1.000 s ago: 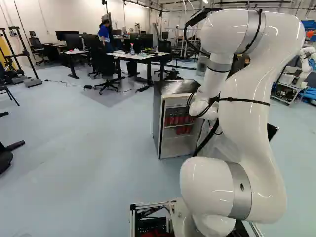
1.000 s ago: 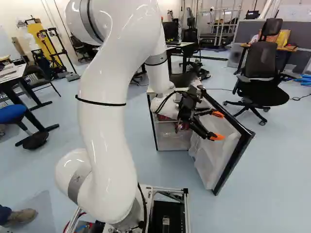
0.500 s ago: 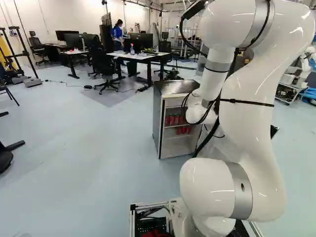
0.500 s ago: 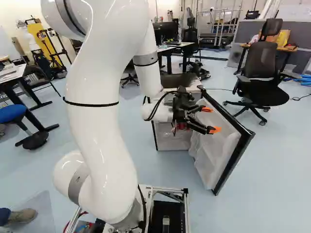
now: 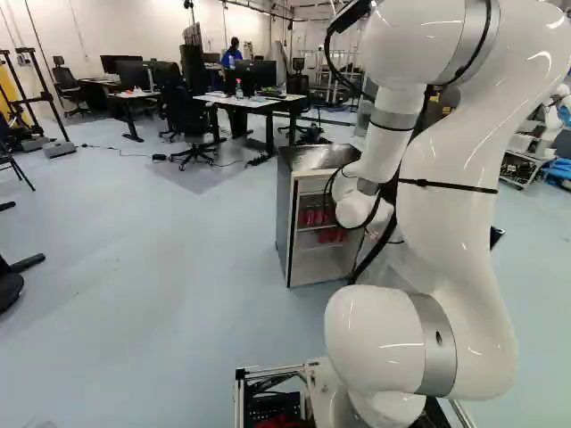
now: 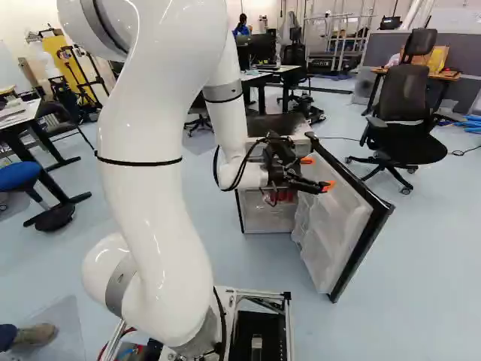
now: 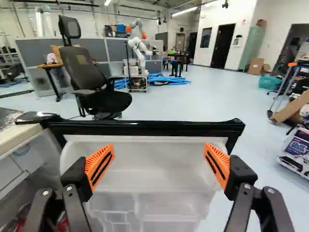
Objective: Grab a drink from the fridge
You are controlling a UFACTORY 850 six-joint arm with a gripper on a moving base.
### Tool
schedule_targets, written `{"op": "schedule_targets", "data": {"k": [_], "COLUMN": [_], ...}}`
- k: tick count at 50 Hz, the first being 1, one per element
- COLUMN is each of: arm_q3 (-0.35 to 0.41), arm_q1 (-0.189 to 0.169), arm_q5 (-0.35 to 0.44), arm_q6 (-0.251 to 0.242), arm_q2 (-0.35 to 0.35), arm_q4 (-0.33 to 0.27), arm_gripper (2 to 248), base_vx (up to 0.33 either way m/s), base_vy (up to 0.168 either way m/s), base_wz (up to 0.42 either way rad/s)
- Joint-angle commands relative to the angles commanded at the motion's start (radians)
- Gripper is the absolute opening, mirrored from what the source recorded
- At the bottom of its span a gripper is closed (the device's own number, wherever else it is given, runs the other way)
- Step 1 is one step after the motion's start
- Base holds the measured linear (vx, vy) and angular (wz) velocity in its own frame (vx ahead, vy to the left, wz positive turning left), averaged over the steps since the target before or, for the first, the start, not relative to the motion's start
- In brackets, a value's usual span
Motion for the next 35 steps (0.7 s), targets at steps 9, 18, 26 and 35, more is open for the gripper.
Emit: {"op": "schedule_targets", "data": {"k": [9,18,26,35], "arm_q3": [0.0,0.0,0.0,-0.006], "arm_q1": [0.0,0.0,0.0,-0.005], "arm_q5": [-0.048,-0.091,-0.124,-0.16], "arm_q6": [0.0,0.0,0.0,0.0], "arm_q2": [0.0,0.0,0.0,-0.004], "arm_q4": [-0.095,-0.189,-0.275,-0.368], "arm_gripper": [247,247,247,247], "base_vx": [0.0,0.0,0.0,0.0], "base_vy": [0.0,0.0,0.0,0.0], "base_wz": [0.0,0.0,0.0,0.0]}}
